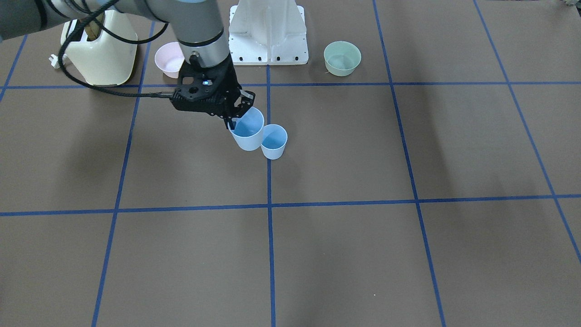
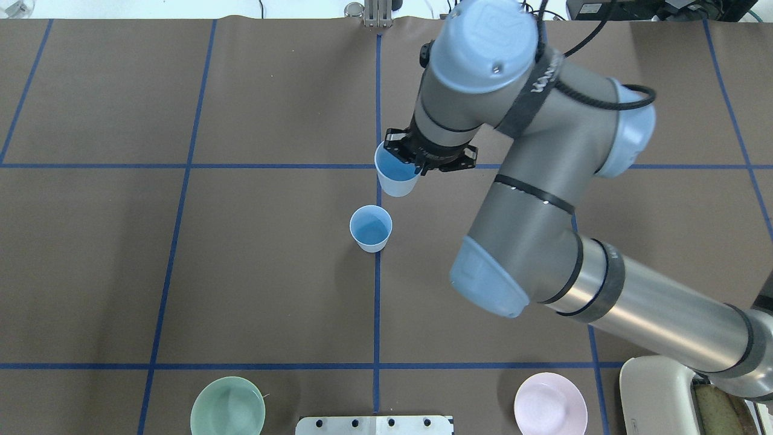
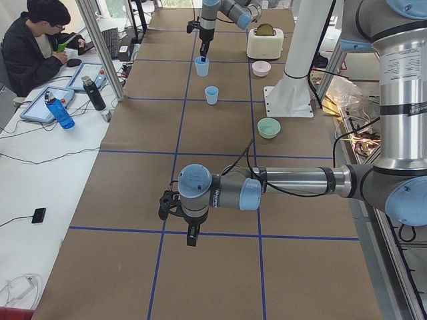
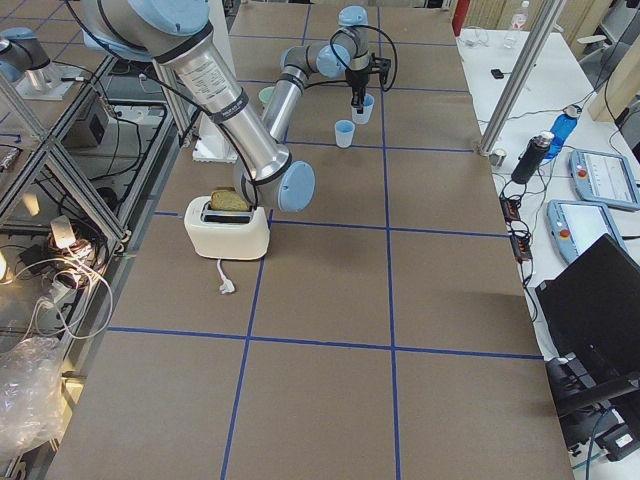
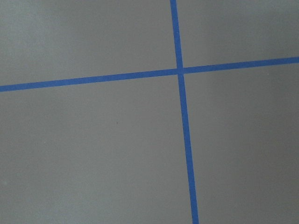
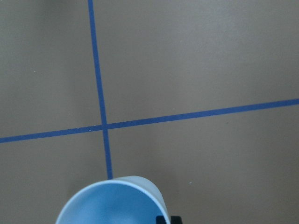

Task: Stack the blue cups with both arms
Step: 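Carry the cup with the right gripper over the centered cup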

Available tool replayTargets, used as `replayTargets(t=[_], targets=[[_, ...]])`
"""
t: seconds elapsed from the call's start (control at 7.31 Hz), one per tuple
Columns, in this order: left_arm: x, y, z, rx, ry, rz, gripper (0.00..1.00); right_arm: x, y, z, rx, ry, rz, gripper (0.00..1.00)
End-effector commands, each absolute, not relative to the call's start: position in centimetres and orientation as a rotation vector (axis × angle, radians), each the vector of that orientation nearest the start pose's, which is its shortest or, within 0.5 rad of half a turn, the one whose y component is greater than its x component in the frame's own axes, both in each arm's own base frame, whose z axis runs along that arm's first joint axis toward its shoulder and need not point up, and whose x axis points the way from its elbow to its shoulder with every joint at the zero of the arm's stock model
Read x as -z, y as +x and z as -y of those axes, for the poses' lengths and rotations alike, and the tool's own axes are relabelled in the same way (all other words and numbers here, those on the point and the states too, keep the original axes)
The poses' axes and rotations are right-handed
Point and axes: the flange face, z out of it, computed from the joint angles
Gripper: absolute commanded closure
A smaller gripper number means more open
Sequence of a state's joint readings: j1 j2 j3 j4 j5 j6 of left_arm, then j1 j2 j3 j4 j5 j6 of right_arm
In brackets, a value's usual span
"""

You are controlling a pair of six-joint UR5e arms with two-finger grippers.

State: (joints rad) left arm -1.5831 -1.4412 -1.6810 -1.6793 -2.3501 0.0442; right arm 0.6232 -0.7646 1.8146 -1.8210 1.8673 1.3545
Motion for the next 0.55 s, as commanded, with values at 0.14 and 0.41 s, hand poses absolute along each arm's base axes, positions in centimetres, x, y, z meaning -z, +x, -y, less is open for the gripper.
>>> replayTargets(t=[0.14, 0.41], targets=[[-65.4, -6.9, 44.2, -0.063, 0.104, -0.776, 0.01, -11.9, -51.8, 43.3, -0.269, 0.075, 0.762, 1.00], [-65.4, -6.9, 44.2, -0.063, 0.104, -0.775, 0.01, -11.8, -52.9, 42.4, -0.250, 0.070, 0.765, 1.00]])
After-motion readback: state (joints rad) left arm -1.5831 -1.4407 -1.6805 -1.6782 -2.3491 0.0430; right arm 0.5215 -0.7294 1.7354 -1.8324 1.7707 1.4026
